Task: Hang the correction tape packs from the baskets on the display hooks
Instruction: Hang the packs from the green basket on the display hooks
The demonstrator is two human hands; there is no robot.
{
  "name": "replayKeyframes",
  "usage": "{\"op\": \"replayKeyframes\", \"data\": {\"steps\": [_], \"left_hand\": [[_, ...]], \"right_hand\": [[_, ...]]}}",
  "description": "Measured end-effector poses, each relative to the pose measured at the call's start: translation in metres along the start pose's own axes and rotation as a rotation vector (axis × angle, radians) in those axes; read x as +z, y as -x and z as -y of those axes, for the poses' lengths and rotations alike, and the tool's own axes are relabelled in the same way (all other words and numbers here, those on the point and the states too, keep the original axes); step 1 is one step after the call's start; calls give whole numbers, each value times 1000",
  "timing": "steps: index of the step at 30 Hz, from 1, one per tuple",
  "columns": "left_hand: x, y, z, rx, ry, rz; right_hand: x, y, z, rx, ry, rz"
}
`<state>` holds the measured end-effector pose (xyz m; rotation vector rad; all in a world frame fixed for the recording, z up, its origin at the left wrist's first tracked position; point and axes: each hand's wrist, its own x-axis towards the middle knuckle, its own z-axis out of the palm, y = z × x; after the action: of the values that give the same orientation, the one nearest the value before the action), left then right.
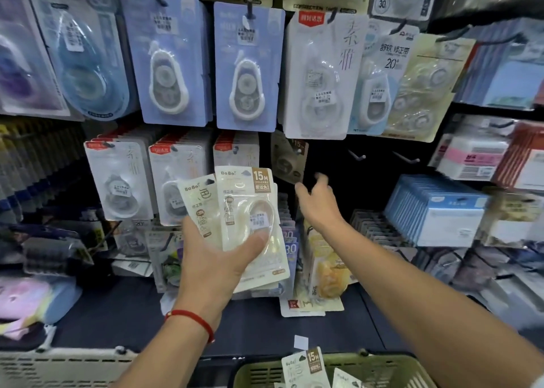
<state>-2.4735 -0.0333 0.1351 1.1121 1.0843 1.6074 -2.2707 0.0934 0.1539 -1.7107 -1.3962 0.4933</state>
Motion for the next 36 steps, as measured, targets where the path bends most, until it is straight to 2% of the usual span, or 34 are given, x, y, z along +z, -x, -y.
{"op": "replayKeyframes", "data": {"steps": [2, 5, 7, 10, 21, 25, 30, 36], "left_hand": [[1, -1, 2, 2, 11, -3], [2, -3, 5, -23, 62, 6], [4, -2, 6, -41, 87, 47], [10, 2, 5, -48, 81, 88], [5, 5, -1, -140, 220, 278], [5, 2, 3, -113, 155, 174], [1, -2, 5, 25, -79, -150], [-4, 1, -3, 98, -84, -218]], "right_hand": [[-11, 28, -1, -72, -155, 85], [-27, 79, 2, -95, -432, 306], [-32, 105, 1, -157, -355, 377], [-36, 123, 0, -163, -315, 321], [-57, 123, 5, 102, -665, 381], [-58, 116, -4, 91, -630, 243], [-61, 98, -6, -66, -576, 117], [-46, 80, -9, -69, -575, 80]]}}
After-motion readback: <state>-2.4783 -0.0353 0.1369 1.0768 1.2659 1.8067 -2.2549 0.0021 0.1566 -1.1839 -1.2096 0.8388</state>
